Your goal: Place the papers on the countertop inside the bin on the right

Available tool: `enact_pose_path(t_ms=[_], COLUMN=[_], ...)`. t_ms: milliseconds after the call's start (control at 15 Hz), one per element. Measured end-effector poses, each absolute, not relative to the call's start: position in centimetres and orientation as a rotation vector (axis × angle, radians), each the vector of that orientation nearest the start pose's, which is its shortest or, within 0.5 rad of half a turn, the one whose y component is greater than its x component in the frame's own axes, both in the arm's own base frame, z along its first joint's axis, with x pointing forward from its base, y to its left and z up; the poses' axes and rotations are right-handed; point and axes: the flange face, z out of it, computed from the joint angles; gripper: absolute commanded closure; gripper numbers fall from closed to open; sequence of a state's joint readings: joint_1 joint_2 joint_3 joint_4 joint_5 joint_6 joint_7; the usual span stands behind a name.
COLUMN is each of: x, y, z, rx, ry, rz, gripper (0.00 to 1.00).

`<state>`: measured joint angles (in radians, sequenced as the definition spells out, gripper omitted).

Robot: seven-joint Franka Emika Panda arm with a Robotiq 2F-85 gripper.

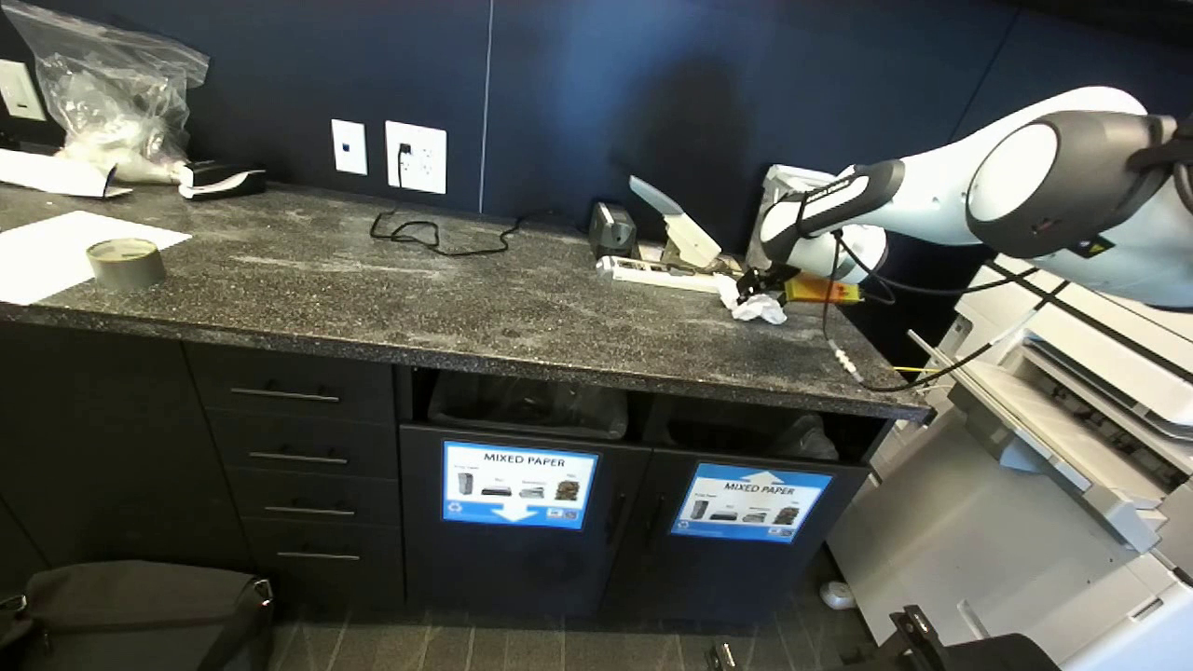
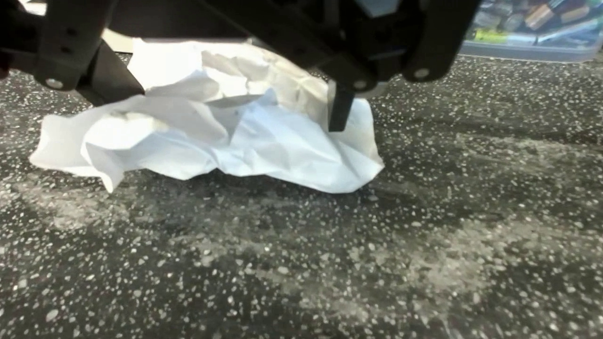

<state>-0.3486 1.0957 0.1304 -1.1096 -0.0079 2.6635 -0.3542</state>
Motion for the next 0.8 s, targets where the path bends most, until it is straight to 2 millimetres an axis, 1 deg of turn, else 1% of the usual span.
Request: enact_pose_path(t_ms=[667, 733, 800], x=[78.7, 78.8, 78.9], y=[-21.1, -21.1, -21.1], z=[17.6, 17.6, 17.6], rx=[-3.086, -3.086, -3.086], ry=[-0.174, -0.181, -0.185], rz=[-0.688, -0.684, -0.681], gripper=[0.0, 0.17, 0.27])
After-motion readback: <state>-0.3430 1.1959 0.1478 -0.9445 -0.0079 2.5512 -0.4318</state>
